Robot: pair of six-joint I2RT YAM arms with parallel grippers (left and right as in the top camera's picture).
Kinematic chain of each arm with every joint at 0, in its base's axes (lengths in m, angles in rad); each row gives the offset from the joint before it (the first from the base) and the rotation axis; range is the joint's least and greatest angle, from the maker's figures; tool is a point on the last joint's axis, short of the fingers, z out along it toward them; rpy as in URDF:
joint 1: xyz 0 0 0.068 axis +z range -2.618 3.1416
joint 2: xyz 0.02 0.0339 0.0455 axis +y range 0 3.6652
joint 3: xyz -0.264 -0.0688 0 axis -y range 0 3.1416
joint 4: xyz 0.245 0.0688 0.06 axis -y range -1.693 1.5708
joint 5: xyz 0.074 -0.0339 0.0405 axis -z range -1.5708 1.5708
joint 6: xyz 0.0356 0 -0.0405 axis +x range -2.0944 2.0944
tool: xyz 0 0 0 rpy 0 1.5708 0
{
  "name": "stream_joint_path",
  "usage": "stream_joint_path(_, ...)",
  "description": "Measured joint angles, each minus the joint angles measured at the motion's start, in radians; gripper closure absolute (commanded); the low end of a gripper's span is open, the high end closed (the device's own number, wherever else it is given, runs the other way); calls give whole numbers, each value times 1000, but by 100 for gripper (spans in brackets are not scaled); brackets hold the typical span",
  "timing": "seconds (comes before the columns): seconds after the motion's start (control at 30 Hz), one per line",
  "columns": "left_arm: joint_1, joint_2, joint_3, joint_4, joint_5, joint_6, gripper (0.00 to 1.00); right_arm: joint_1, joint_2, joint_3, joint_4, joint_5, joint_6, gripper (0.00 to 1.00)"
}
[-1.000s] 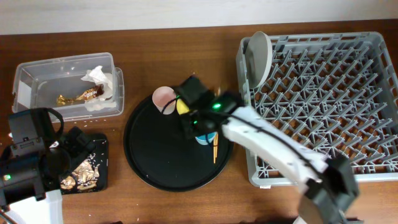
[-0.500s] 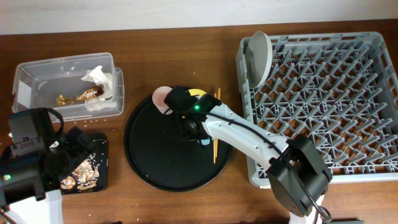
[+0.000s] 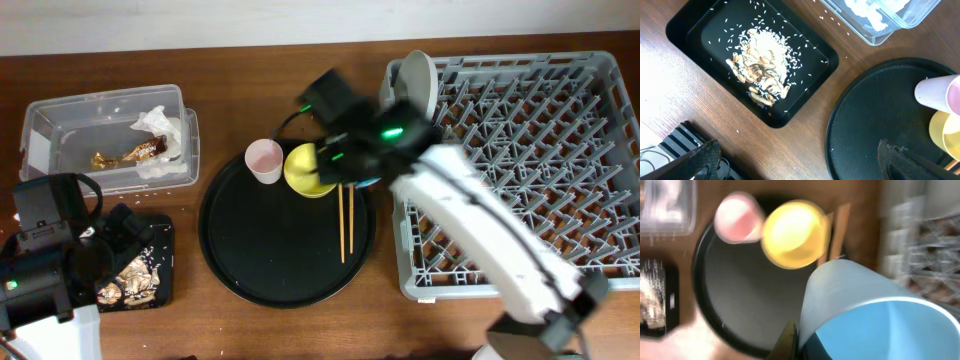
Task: Sort waste into correct bins and load items into the dishwasher rack
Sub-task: 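Place the blue cup upside down in the dish rack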
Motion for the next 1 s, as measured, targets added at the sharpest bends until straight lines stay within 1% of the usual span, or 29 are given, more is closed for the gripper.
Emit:
stream_joint_path(0.03,0,0,0,0,0,0,1,-65,-29,1,-20,0,-1,96)
stream_joint_path(0.1,0,0,0,0,0,0,1,-280,-83,5,-55,-35,-68,96)
stream_joint_path(0.2,0,0,0,0,0,0,1,-510,-77,7,-121,-222,-230,96)
stream_joint_path(0.27,0,0,0,0,0,0,1,-693,-55,-24,-126,-439,-408,96)
stream_joint_path(0.3,0,0,0,0,0,0,1,-726,-53,-53,-122,-530,-467,96)
stream_joint_path(0.33,0,0,0,0,0,0,1,-781,-51,-146,-116,-685,-575,96)
stream_joint_path(0.37,0,0,0,0,0,0,1,-809,-45,-192,-119,-750,-623,96)
stream_joint_path(0.43,0,0,0,1,0,0,1,-881,-31,-344,-41,-952,-742,96)
stream_joint_path(0.47,0,0,0,0,0,0,1,-919,-28,-459,6,-1050,-780,96)
stream_joint_path(0.5,0,0,0,1,0,0,1,-953,-25,-539,80,-1117,-800,96)
stream_joint_path(0.57,0,0,0,-1,0,0,1,-1012,-13,-627,139,-1202,-816,96)
stream_joint_path(0.63,0,0,0,0,0,0,1,-1056,23,-648,144,-1250,-826,96)
stream_joint_path(0.73,0,0,0,0,0,0,1,-1086,71,-648,145,-1274,-827,96)
stream_joint_path(0.9,0,0,0,0,0,0,1,-1106,103,-648,146,-1273,-829,96)
stream_joint_path(1.0,0,0,0,0,0,0,1,-1115,103,-648,137,-1231,-826,96)
